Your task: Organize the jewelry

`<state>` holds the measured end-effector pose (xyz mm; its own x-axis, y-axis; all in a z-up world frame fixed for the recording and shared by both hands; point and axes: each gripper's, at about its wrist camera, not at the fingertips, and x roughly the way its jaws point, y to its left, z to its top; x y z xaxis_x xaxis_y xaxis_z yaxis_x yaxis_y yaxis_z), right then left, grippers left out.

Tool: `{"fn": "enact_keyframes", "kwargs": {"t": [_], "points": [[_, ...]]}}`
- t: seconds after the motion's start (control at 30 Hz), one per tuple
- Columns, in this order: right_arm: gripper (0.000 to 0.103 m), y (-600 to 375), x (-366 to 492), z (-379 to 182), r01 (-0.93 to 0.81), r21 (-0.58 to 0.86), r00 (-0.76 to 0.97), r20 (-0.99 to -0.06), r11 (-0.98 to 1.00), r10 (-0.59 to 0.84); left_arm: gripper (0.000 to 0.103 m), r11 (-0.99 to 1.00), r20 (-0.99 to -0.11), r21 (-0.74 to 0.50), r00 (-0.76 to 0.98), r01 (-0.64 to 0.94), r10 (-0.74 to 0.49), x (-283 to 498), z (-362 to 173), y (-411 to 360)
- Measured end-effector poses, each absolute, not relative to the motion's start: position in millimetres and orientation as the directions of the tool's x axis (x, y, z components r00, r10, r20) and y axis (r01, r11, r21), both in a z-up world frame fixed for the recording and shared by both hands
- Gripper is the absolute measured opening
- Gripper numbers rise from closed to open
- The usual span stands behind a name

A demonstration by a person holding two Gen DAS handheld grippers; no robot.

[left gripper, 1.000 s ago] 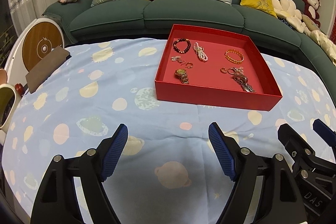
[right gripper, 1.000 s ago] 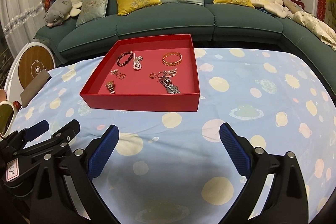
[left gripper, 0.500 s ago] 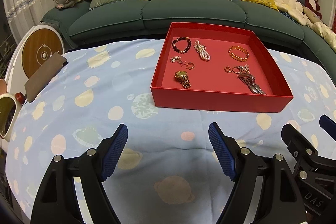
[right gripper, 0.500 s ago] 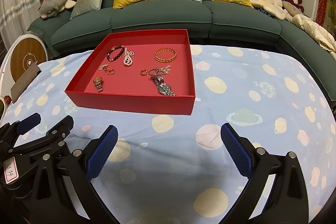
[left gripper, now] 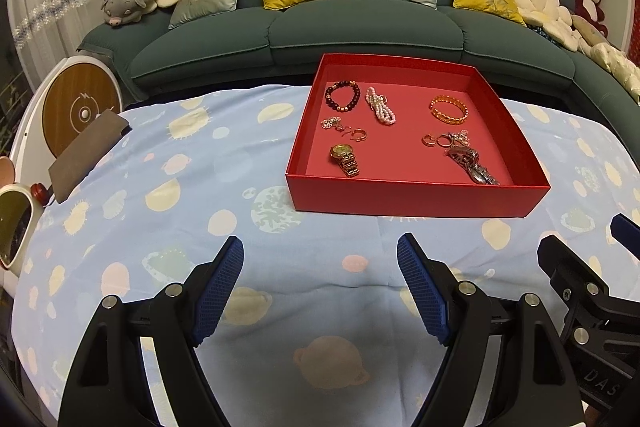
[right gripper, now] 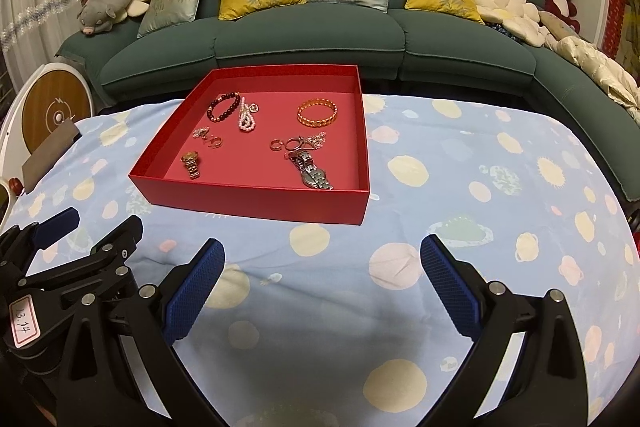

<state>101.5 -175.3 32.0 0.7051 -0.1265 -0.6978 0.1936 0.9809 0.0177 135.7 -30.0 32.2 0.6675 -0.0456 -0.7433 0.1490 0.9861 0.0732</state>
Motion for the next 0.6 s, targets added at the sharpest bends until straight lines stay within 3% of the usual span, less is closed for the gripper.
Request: {"fn": "enact_keyframes", "kwargs": {"t": [0.6], "points": [[0.096, -172.7, 100.4, 34.5, 0.191, 0.008, 0.713, -0.688, 0.982, -0.133, 0.076, 0.986, -0.736, 0.079, 0.676, 0.148, -0.043, 135.9, 35.0, -29.0]]}}
